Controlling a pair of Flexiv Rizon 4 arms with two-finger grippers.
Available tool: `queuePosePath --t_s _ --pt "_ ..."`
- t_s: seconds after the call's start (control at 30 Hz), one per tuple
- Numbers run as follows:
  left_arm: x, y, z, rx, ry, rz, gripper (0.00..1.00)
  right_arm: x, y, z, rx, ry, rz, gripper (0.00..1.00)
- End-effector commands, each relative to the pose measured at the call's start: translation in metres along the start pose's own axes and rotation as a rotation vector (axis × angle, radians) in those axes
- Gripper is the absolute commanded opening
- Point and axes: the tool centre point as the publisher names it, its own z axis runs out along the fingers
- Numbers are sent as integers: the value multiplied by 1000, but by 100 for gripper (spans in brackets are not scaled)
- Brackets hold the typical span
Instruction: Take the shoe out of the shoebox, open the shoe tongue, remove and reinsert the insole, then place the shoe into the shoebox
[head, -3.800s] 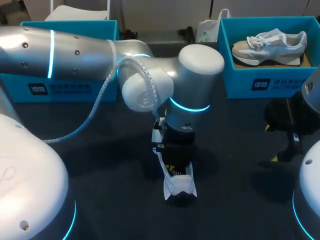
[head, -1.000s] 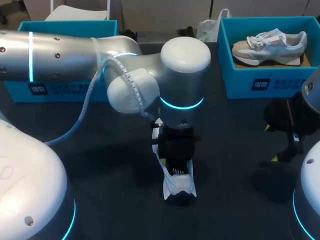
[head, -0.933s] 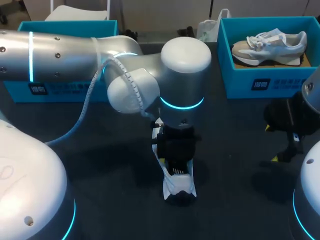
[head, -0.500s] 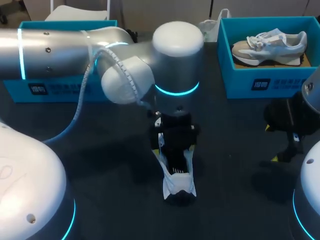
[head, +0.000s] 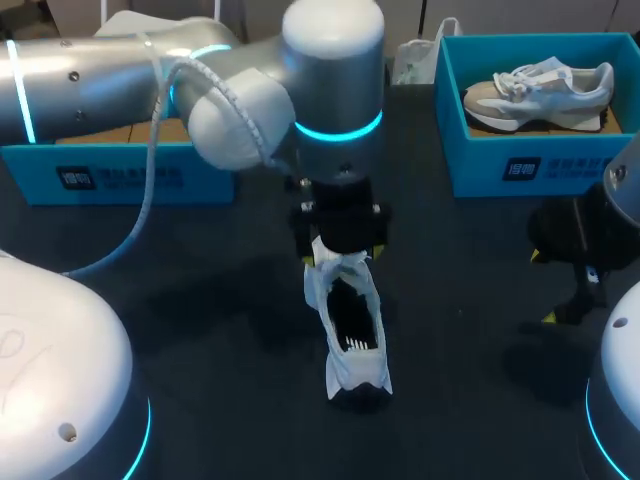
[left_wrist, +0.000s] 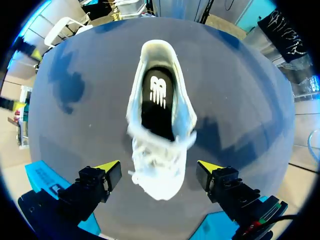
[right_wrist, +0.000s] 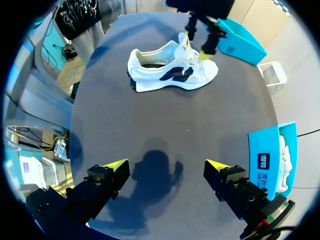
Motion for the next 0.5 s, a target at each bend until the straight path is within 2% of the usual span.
queuePosePath --t_s 0.03,0.37,0.47,0.5 --pt "10 11 -22 -2 -13 1 100 1 0 0 0 -2 -1 100" --pt "18 34 -48 6 -5 22 100 1 0 0 0 -2 -1 100" --pt "18 38 -51 8 7 30 86 1 0 0 0 -2 -1 100" --pt "18 39 -52 7 12 33 75 1 0 0 0 -2 -1 100"
